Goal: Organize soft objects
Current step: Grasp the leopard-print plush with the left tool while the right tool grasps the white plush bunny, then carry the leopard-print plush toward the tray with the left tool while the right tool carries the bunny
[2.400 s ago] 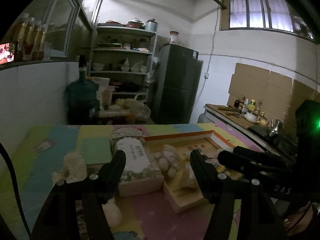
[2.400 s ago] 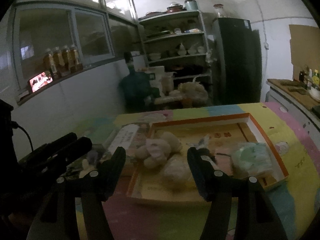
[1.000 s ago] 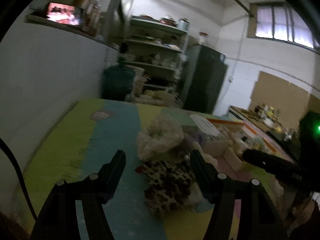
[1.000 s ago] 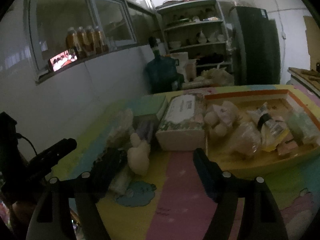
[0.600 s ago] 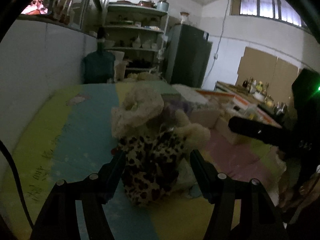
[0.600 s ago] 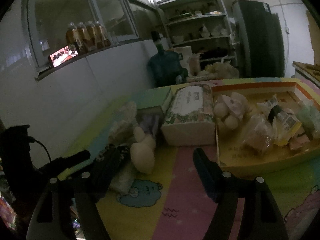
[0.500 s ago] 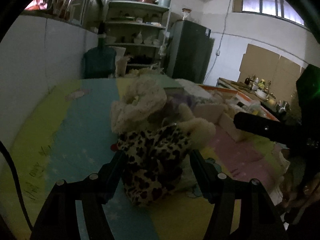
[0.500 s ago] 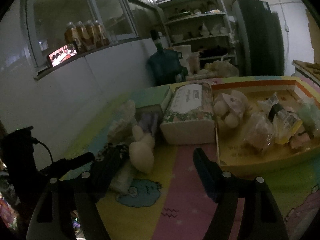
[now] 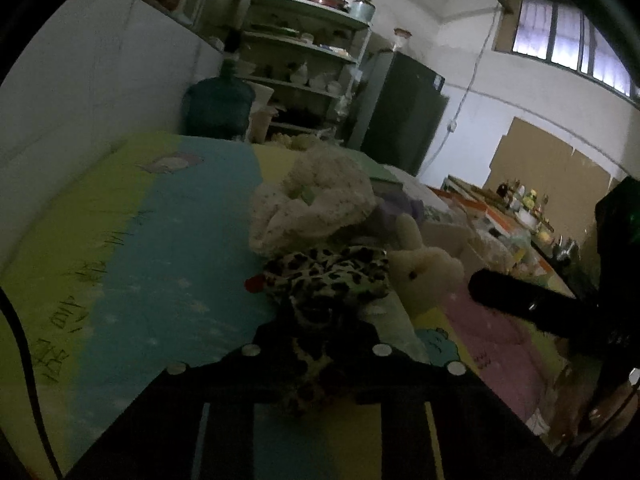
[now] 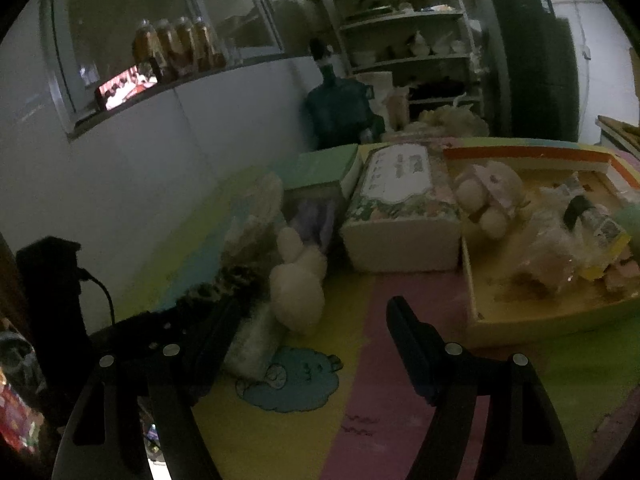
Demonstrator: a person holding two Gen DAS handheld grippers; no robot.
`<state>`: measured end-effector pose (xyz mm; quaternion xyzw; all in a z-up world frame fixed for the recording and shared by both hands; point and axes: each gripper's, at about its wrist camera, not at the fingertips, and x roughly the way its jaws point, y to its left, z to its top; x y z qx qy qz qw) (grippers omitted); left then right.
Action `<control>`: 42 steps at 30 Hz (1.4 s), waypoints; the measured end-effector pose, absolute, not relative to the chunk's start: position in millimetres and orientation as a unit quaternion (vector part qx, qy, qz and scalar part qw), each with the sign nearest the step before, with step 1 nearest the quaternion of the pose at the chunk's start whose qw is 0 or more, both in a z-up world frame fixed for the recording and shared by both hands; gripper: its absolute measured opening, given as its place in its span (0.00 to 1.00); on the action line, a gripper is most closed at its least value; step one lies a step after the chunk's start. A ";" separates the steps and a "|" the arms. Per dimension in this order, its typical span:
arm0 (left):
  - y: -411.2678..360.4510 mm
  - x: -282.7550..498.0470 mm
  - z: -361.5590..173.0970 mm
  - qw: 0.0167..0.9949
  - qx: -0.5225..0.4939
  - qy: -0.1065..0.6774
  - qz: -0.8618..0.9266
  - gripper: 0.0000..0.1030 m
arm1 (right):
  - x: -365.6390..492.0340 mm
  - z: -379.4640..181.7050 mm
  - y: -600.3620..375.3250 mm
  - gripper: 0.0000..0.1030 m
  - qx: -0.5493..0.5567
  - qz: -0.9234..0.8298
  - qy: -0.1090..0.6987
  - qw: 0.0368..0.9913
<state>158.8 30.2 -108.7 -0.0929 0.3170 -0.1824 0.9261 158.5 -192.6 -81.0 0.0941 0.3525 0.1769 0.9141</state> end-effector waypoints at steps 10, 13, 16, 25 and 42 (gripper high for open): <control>48.4 140.5 -84.2 0.935 -0.106 0.271 -0.200 0.17 | 172.0 -85.4 -170.7 0.74 0.072 0.174 0.362 0.913; 51.5 133.8 -78.8 0.936 -0.102 0.260 -0.214 0.17 | 181.4 -88.3 -166.2 0.65 0.072 0.168 0.369 0.911; 55.6 128.8 -74.5 0.938 -0.101 0.250 -0.216 0.17 | 190.5 -94.1 -163.1 0.45 0.076 0.166 0.383 0.906; 66.4 131.4 -76.6 0.938 -0.111 0.252 -0.210 0.17 | 191.1 -94.7 -158.1 0.33 0.071 0.157 0.383 0.907; 62.3 127.0 -66.4 0.942 -0.108 0.236 -0.214 0.17 | 159.8 -59.3 -171.4 0.32 0.065 0.163 0.327 0.929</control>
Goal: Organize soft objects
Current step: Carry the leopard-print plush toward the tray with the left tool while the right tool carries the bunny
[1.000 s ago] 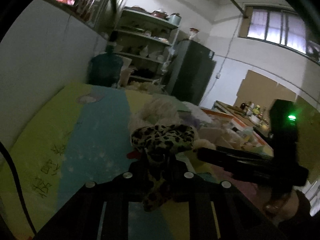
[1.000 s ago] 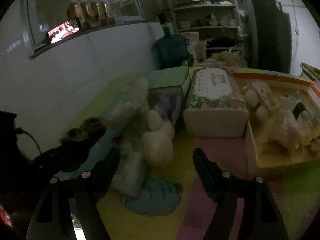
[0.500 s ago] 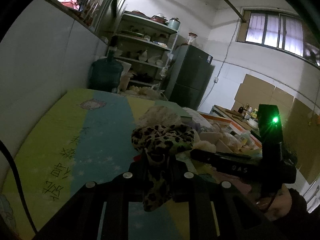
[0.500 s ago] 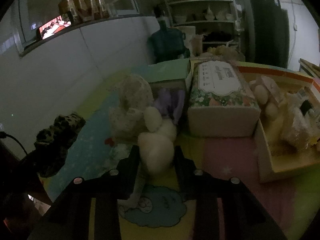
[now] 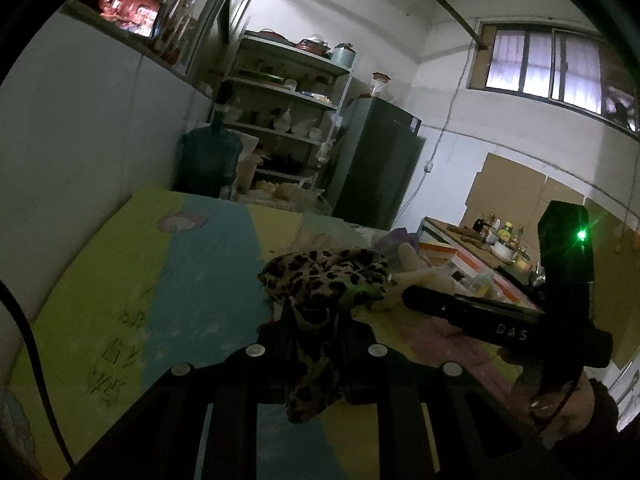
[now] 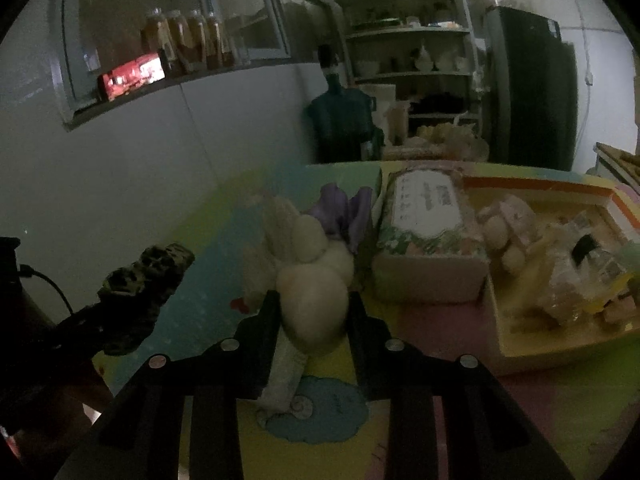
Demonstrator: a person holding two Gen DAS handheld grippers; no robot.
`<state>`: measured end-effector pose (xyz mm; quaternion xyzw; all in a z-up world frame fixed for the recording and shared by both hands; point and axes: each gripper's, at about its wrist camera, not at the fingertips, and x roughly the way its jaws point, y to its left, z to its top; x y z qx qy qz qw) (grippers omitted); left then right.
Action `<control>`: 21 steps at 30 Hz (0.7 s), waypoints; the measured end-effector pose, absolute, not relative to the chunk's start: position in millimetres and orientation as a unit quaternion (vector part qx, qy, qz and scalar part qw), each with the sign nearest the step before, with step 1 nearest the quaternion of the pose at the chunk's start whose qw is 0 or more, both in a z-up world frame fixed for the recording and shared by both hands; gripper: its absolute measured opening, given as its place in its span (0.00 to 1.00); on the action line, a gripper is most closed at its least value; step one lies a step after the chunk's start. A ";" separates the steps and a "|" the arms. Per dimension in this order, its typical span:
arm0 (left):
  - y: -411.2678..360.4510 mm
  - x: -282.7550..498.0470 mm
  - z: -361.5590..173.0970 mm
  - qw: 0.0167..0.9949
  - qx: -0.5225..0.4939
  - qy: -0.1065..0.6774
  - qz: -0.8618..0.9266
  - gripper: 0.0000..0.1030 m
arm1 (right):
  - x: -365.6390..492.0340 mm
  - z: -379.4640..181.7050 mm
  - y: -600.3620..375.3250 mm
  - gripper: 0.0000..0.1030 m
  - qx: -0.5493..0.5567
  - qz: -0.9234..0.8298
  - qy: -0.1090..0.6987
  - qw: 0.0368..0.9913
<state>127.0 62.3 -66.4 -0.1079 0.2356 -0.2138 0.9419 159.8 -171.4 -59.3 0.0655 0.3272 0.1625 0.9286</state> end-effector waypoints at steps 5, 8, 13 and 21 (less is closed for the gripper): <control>52.9 128.5 -56.5 0.944 -0.099 0.227 -0.219 0.17 | 152.9 -46.5 -179.8 0.32 0.071 0.160 0.310 0.934; 45.2 129.0 -51.9 0.944 -0.093 0.223 -0.223 0.17 | 149.7 -41.4 -185.7 0.32 0.073 0.157 0.302 0.937; 29.9 129.8 -44.5 0.945 -0.085 0.217 -0.231 0.17 | 144.4 -34.2 -199.2 0.32 0.079 0.151 0.290 0.942; 2.2 135.4 -35.5 0.943 -0.070 0.213 -0.247 0.17 | 135.8 -23.6 -225.2 0.32 0.087 0.137 0.270 0.949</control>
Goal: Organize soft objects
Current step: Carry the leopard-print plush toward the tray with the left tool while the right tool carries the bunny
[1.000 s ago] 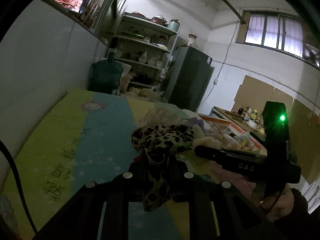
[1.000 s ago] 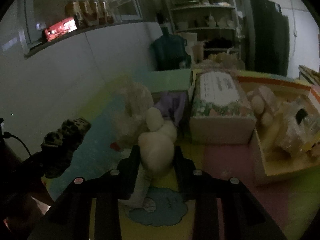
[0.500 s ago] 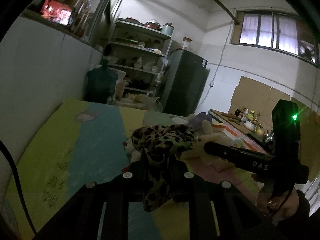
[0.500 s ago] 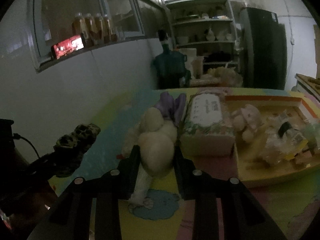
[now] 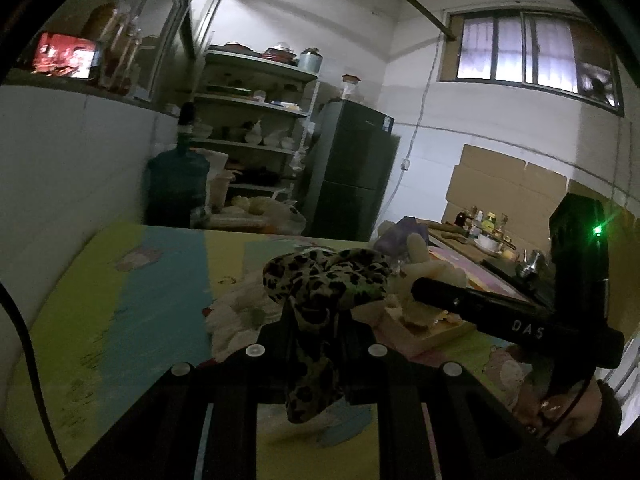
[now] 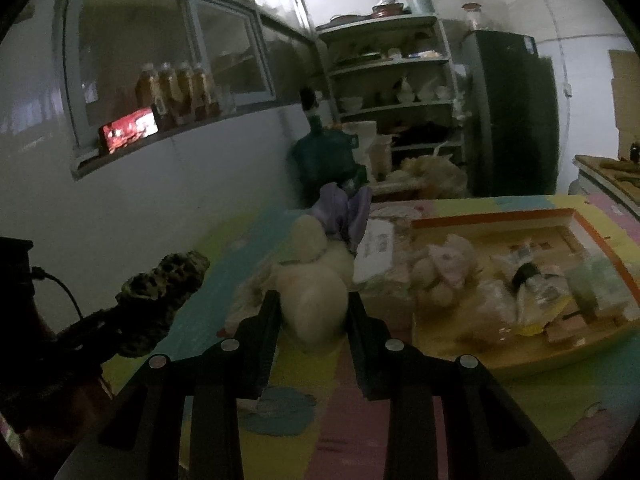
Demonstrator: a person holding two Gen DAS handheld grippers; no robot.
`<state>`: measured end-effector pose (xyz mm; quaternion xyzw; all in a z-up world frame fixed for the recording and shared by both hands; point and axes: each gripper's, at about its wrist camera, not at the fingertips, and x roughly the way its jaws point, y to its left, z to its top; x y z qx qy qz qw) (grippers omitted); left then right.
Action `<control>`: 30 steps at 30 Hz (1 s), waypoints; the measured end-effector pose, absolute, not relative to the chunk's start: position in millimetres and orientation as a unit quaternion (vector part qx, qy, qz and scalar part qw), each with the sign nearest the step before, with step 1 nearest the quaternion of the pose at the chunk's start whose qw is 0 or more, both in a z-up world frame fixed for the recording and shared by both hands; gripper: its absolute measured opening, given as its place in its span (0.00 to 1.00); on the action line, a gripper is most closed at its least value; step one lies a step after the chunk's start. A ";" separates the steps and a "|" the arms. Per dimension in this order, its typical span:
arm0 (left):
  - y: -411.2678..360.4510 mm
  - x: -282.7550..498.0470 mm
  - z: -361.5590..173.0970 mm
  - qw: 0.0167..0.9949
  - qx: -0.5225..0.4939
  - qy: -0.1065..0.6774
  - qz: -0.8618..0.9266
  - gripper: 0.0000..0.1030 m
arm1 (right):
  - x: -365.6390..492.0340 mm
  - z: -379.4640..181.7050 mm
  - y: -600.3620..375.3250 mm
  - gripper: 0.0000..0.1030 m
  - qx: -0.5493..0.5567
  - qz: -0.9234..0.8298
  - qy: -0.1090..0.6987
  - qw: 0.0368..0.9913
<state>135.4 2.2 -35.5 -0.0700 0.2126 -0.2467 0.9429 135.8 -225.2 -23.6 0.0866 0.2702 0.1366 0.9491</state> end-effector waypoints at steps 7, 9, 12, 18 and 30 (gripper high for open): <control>-28.4 140.0 -28.1 0.939 -0.052 0.210 -0.268 0.17 | 129.4 -17.8 -256.1 0.32 0.099 0.117 0.258 0.954; -35.8 141.2 -26.5 0.938 -0.049 0.209 -0.273 0.17 | 127.7 -17.6 -263.3 0.32 0.102 0.112 0.256 0.955; -50.7 143.6 -23.5 0.936 -0.044 0.208 -0.280 0.17 | 125.2 -16.8 -276.9 0.32 0.107 0.104 0.253 0.956; -76.1 152.5 -20.7 0.932 -0.041 0.213 -0.289 0.17 | 123.4 -16.3 -305.0 0.32 0.117 0.086 0.249 0.957; -131.4 169.6 -13.0 0.923 -0.029 0.218 -0.316 0.17 | 122.7 -14.1 -360.0 0.32 0.133 0.048 0.238 0.961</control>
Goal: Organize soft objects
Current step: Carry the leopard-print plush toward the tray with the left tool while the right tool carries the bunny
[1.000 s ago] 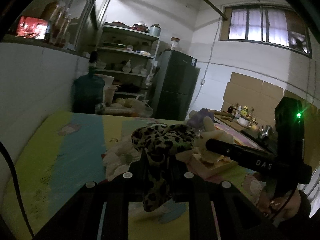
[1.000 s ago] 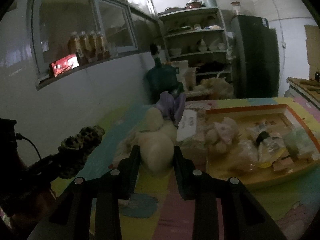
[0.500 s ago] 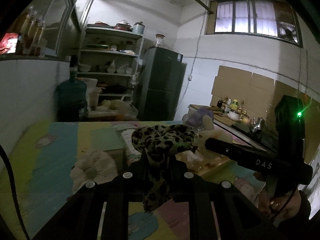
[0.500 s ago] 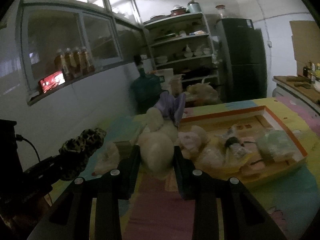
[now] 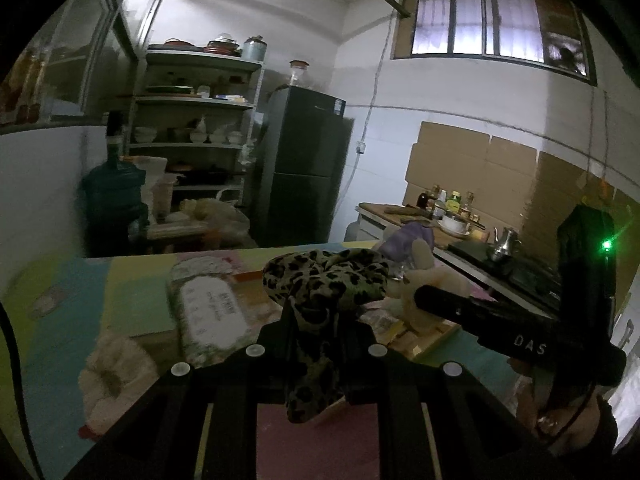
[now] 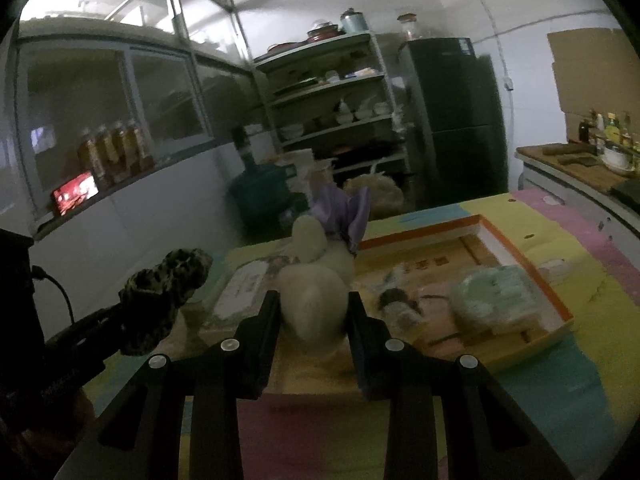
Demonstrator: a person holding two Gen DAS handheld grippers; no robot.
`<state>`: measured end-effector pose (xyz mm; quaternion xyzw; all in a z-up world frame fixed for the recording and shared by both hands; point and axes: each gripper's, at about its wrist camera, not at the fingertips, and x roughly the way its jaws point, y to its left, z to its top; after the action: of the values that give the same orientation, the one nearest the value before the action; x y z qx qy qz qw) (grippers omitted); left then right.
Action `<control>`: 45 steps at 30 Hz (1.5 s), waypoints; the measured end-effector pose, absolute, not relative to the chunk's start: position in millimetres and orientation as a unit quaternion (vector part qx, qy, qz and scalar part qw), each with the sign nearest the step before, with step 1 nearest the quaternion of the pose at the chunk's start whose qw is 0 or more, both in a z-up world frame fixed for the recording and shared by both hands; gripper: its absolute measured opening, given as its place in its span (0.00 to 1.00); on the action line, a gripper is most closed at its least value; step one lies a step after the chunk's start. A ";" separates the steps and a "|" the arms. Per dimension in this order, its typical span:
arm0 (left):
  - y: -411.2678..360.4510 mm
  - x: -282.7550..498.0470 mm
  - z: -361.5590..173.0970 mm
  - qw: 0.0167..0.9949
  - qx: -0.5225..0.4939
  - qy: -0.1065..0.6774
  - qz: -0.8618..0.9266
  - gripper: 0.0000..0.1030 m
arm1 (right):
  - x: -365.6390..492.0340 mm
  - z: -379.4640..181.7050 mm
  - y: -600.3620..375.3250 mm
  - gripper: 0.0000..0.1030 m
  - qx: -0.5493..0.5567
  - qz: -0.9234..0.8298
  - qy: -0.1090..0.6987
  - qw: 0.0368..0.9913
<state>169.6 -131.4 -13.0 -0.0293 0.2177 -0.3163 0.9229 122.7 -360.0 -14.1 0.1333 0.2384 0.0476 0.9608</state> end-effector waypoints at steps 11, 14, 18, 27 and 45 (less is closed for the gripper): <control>-188.6 194.0 -12.6 0.915 -0.013 0.235 -0.328 0.17 | 128.0 -7.2 -407.1 0.32 0.126 0.018 0.223 0.966; -204.4 202.6 -13.2 0.912 -0.012 0.243 -0.331 0.17 | 134.1 -6.2 -422.6 0.32 0.125 0.010 0.221 0.967; -226.2 214.7 -12.9 0.908 -0.012 0.252 -0.336 0.17 | 141.8 -6.3 -444.3 0.33 0.129 0.002 0.218 0.967; -273.3 249.8 -19.5 0.902 -0.016 0.272 -0.336 0.17 | 171.5 -11.8 -491.2 0.33 0.130 0.001 0.235 0.963; -329.7 324.7 -59.8 0.883 -0.021 0.371 -0.288 0.17 | 257.3 -55.3 -537.5 0.33 0.150 0.079 0.342 0.924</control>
<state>324.7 -329.7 -59.8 -0.0207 0.3707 -0.2877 0.8828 257.3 -537.5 -55.3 0.1500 0.3423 0.0795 0.9241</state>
